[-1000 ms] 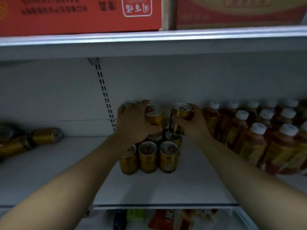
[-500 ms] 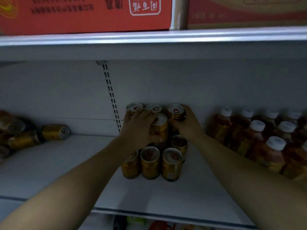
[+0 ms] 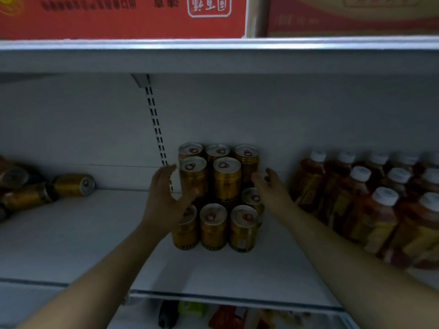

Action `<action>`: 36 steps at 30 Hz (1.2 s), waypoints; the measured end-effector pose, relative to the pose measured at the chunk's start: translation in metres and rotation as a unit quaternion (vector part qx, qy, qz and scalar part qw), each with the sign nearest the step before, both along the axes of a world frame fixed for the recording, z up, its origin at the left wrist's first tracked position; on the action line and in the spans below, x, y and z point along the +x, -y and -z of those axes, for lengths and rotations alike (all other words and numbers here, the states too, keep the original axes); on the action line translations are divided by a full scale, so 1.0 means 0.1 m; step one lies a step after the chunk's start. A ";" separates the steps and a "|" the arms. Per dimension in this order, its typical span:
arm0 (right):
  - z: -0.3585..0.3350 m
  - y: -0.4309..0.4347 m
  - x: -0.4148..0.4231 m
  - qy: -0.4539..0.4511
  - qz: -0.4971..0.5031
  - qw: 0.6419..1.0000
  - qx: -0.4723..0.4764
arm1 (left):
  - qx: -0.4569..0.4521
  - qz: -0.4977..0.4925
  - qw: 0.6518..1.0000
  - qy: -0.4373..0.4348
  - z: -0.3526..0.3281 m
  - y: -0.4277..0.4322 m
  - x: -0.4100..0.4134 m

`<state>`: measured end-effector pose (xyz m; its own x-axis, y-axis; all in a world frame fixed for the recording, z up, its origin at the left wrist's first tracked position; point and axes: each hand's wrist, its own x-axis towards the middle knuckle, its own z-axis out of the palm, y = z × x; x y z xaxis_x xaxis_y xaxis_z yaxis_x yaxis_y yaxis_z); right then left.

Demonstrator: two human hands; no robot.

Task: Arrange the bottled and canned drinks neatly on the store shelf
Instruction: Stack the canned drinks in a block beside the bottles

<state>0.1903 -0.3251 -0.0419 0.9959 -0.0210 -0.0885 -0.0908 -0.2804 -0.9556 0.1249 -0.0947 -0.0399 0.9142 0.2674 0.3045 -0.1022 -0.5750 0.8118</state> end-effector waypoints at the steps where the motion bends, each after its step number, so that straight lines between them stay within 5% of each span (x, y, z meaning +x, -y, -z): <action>1: 0.04 -0.02 -0.07 -0.017 0.009 1.000 -0.010 | -0.093 0.027 0.993 -0.063 0.11 0.01 -0.06; 4: 0.18 -0.12 -0.18 -0.051 0.007 0.999 -0.014 | -0.206 0.074 0.963 -0.155 0.28 0.03 -0.15; 15: 0.25 -0.28 -0.23 -0.048 0.019 0.999 0.014 | -0.180 0.093 0.964 -0.173 0.19 0.05 -0.21; 36: 0.16 -0.06 -0.26 -0.006 -0.140 0.989 -0.034 | -0.191 0.107 0.966 -0.136 0.25 0.25 -0.26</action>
<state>0.1641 -0.3195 -0.0580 0.9622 0.2502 -0.1073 -0.0105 -0.3600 -0.9329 0.0984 -0.1198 -0.0644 0.9932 0.1095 -0.0383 0.0615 -0.2172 0.9742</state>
